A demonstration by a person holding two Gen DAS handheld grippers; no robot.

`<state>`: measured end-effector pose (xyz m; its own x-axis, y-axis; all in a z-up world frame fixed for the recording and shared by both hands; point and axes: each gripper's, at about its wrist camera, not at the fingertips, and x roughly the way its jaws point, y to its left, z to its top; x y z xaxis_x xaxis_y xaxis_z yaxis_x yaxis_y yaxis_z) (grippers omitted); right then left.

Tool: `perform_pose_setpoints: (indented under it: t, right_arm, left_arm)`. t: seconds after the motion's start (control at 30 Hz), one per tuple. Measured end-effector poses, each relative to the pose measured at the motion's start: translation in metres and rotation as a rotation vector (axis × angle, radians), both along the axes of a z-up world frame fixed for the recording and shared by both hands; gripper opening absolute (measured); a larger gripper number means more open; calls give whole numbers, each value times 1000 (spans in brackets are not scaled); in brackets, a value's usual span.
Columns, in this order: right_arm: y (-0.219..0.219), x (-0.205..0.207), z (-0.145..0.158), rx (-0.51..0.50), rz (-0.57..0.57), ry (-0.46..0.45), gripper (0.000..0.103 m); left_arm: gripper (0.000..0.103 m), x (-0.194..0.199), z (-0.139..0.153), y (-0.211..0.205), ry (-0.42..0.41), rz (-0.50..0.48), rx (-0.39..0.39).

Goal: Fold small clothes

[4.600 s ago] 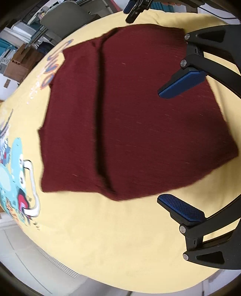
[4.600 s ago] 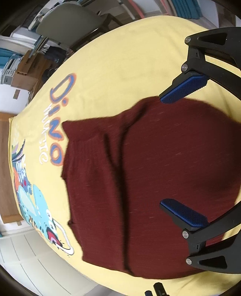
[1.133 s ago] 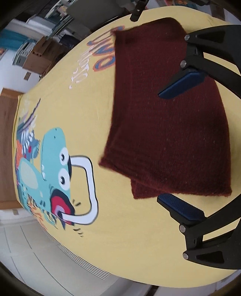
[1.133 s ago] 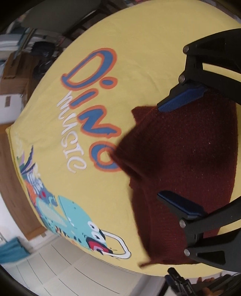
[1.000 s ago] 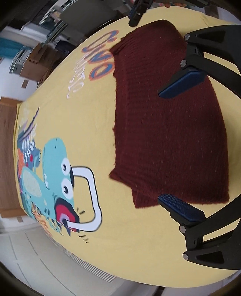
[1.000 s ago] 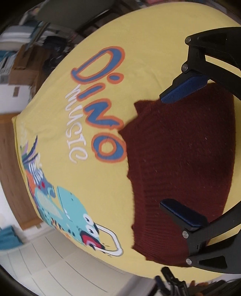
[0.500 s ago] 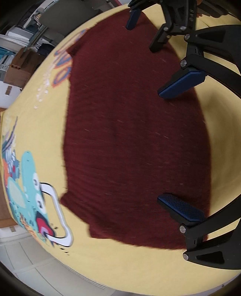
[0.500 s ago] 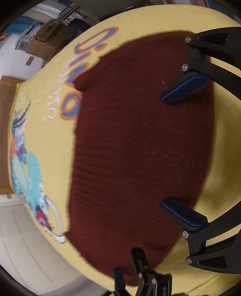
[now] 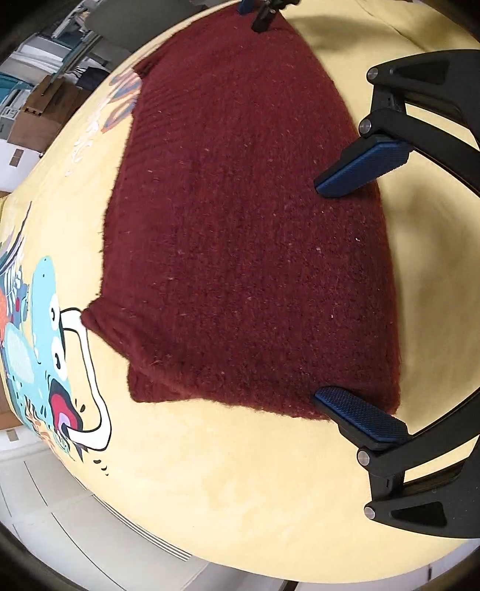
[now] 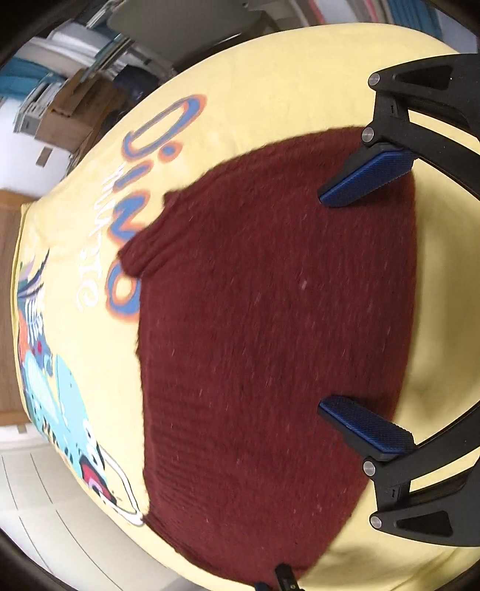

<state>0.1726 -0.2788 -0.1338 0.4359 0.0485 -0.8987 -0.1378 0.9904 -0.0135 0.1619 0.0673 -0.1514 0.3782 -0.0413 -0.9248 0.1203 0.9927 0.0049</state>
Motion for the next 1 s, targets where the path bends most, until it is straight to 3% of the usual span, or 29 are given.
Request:
perform_pose_setpoints:
  t: [0.17, 0.3, 0.67, 0.87, 1.0]
  right_arm:
    - [-8, -5, -14, 10, -29, 18, 103]
    - [-9, -8, -26, 21, -41, 26, 103]
    - [-12, -21, -39, 59, -64, -50, 103]
    - [-5, -17, -17, 9, -76, -15, 103]
    - [3, -24, 6, 39, -55, -11, 103]
  left_arm:
    - [102, -4, -24, -4, 41, -11, 31]
    - [102, -8, -30, -7, 26, -21, 47]
    - [102, -11, -36, -10, 11, -2, 42]
    - [102, -6, -28, -9, 60, -15, 29]
    - [102, 4, -8, 5, 106, 22, -65]
